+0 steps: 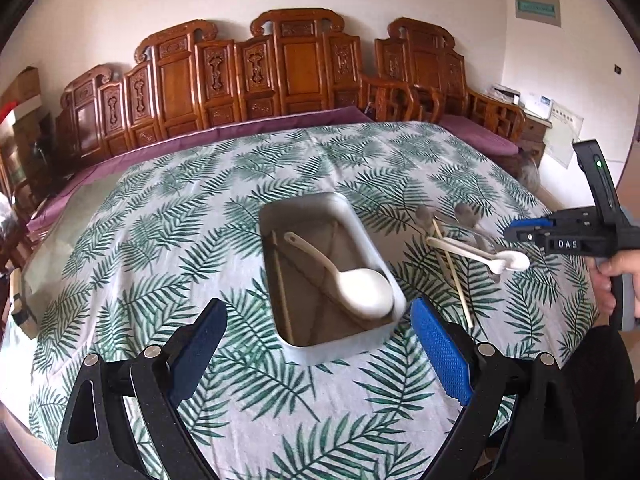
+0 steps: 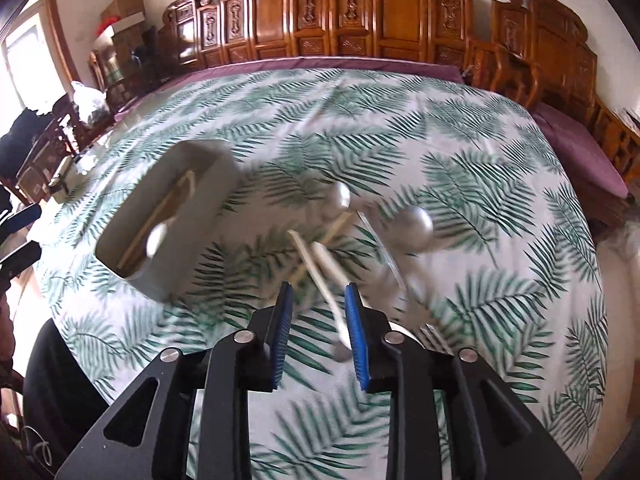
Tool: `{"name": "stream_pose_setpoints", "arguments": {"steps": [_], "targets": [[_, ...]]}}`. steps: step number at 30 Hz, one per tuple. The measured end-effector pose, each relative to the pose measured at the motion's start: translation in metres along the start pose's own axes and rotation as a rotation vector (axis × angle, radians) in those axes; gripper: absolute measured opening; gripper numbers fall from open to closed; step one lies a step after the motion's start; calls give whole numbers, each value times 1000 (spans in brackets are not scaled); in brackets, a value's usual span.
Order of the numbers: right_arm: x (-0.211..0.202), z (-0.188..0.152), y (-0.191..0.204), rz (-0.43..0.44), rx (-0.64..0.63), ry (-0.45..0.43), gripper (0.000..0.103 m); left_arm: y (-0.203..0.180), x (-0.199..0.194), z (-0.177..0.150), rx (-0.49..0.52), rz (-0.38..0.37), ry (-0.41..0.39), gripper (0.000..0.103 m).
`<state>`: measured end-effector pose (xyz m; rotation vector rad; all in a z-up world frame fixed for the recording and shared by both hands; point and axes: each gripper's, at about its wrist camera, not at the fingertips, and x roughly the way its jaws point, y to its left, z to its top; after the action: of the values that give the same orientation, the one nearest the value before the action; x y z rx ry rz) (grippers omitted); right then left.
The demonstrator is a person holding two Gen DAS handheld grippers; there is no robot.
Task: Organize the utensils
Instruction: 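Move the right gripper to the pile and grasp a white plastic utensil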
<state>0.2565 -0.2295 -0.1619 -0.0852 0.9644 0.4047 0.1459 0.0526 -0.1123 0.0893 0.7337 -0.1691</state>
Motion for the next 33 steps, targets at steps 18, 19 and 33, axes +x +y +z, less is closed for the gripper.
{"name": "stream_pose_setpoints", "arguments": {"steps": [18,19,33], "targets": [[57,-7,-5,29,-84,99,33,-75,32,-5,53,-96,73,90],[62,-7,-4,27,-94,112,28,-78,33,-6,57,-98,79,90],[55,-14,-1,18,-131,118,5,-95,48,-9,63,-108,122,90]]}}
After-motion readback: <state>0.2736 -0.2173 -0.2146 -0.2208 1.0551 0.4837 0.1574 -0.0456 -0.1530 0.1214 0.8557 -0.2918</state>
